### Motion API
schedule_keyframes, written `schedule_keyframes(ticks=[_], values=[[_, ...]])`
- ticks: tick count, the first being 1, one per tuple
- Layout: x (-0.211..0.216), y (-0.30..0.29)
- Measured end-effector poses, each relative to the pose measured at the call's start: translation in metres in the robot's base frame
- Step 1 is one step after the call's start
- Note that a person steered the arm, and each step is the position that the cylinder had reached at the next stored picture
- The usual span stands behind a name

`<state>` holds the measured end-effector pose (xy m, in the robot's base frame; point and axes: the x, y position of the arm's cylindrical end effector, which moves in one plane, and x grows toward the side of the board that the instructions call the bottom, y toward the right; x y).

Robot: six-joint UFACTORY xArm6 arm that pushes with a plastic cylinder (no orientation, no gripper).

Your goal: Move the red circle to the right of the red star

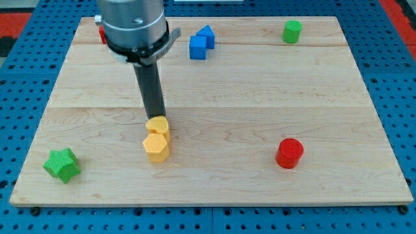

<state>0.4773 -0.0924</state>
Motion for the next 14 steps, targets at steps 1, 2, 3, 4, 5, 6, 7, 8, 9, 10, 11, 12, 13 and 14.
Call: schedule_keyframes(ticks=[1, 2, 3, 4, 5, 6, 7, 8, 9, 10, 11, 12, 13, 14], values=[[-0.005, 0.024], [-0.046, 0.100], [-0.067, 0.170], [-0.016, 0.221], [0.046, 0.264], [0.083, 0.254], [0.062, 0.202], [0.047, 0.152], [0.029, 0.154], [0.046, 0.154], [0.067, 0.152], [0.049, 0.121], [0.038, 0.079], [0.012, 0.064]])
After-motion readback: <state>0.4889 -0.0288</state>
